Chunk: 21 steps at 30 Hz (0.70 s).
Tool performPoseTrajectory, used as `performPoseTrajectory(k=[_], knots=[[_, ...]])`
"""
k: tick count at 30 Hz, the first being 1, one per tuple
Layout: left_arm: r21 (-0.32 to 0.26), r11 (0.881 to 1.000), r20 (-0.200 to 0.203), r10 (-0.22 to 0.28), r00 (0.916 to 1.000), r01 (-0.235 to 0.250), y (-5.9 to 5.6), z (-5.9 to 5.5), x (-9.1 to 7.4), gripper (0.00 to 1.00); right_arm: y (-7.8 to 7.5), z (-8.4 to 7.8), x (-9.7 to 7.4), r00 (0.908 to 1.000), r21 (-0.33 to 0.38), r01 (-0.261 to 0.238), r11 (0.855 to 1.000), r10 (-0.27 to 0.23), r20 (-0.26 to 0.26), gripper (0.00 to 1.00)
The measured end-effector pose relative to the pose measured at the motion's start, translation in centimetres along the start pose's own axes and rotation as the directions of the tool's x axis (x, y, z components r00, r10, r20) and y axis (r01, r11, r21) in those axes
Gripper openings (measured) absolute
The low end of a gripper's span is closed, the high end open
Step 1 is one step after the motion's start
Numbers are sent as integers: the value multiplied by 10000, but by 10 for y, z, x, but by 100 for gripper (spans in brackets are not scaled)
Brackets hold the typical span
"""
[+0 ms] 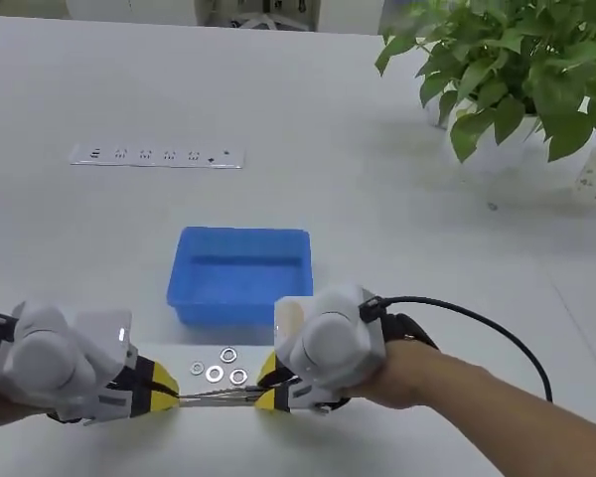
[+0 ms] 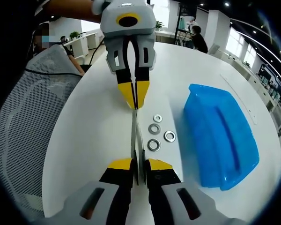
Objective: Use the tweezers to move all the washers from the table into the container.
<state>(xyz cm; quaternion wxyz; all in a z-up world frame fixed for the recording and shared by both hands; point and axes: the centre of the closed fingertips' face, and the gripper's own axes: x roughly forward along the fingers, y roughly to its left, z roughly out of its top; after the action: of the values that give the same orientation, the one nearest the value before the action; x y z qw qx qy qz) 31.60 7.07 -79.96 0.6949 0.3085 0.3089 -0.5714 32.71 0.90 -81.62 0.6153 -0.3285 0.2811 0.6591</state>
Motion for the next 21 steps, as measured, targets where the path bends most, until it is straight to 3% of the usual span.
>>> performPoseTrajectory(k=[21], knots=[[431,9989,335,169,9993,-183,-2,38,-23,5,4,-1,-4,9996,-30,213,9998,-212,169,13]])
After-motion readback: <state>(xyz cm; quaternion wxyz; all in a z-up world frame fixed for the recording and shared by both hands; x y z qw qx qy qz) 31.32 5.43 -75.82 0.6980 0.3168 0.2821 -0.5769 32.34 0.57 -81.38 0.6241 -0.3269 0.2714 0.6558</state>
